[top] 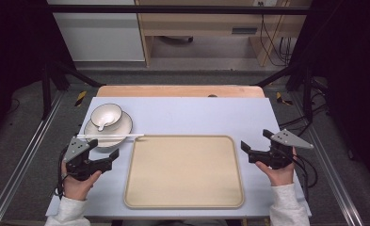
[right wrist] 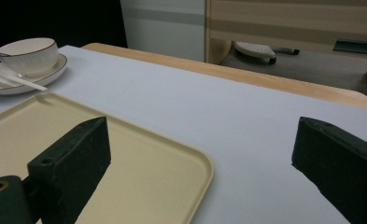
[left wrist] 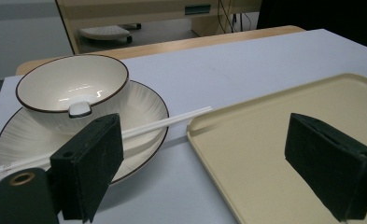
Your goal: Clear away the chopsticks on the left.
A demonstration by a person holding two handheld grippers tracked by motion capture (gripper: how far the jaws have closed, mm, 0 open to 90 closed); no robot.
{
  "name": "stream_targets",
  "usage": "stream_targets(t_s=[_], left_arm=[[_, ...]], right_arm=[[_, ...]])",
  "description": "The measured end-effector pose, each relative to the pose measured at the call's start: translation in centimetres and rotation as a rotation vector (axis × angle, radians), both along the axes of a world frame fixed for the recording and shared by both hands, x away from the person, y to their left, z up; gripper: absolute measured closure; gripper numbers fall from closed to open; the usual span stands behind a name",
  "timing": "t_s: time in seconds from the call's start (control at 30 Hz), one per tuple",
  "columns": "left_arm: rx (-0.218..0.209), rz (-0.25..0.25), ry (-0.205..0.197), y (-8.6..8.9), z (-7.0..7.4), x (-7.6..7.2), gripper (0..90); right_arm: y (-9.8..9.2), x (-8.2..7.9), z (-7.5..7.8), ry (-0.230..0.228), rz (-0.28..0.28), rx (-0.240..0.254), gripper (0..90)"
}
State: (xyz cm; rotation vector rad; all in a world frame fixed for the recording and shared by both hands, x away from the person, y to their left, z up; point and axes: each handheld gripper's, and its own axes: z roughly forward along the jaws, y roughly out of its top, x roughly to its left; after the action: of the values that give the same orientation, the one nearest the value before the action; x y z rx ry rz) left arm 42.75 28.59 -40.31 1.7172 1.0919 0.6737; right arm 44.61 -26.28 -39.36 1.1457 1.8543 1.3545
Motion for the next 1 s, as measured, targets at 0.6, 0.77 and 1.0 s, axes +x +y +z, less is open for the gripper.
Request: stream_targets(t_s=[0.6, 0.77, 1.0], left_arm=[[0.032, -0.027, 0.047, 1.8, -1.1, 1.4, 14.2], [0.074, -0.019, 0.069, 2.8, -1.6, 2.5, 17.0], [0.127, -0.002, 0.086, 3.8, -2.1, 4.3, 21.1]], right_arm=[[1.2, -0.1, 0.5, 0.005, 0.018, -0.018, 4.9], [1.5, 0.1, 0.4, 0.011, 0.021, -0.027, 4.9], [1.7, 0.3, 0.2, 0.019, 0.022, -0.034, 4.9]])
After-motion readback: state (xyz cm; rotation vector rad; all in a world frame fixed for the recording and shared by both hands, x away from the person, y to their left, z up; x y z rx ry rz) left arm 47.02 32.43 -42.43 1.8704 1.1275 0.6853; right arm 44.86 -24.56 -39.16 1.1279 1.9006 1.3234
